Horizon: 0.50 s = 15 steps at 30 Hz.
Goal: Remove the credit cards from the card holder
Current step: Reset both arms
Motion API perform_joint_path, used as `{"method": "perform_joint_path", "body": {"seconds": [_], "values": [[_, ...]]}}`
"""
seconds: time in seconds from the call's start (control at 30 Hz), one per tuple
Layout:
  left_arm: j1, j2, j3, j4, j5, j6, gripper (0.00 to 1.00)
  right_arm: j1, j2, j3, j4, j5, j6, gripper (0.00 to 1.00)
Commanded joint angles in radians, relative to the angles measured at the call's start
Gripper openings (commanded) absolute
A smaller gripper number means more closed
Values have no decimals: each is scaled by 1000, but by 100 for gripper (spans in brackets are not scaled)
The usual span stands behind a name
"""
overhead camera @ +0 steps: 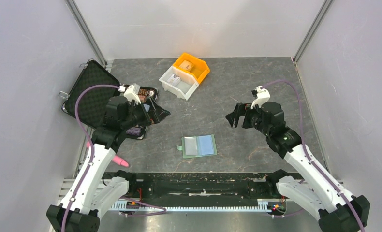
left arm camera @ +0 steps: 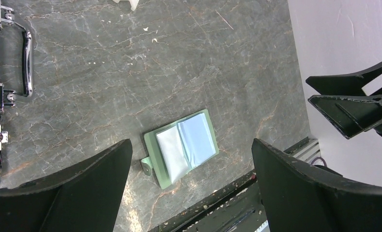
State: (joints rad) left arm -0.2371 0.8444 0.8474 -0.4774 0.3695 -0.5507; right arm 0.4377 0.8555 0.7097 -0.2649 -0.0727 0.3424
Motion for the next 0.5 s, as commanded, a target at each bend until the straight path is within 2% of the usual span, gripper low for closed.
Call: {"method": "perform_joint_path", "body": {"seconds": [0.0, 0.47], "values": [[-1, -26, 11, 43, 18, -34, 100, 2, -37, -4, 50, 39, 38, 98], [-1, -34, -1, 40, 14, -67, 100, 2, -87, -26, 83, 22, 23, 98]]}}
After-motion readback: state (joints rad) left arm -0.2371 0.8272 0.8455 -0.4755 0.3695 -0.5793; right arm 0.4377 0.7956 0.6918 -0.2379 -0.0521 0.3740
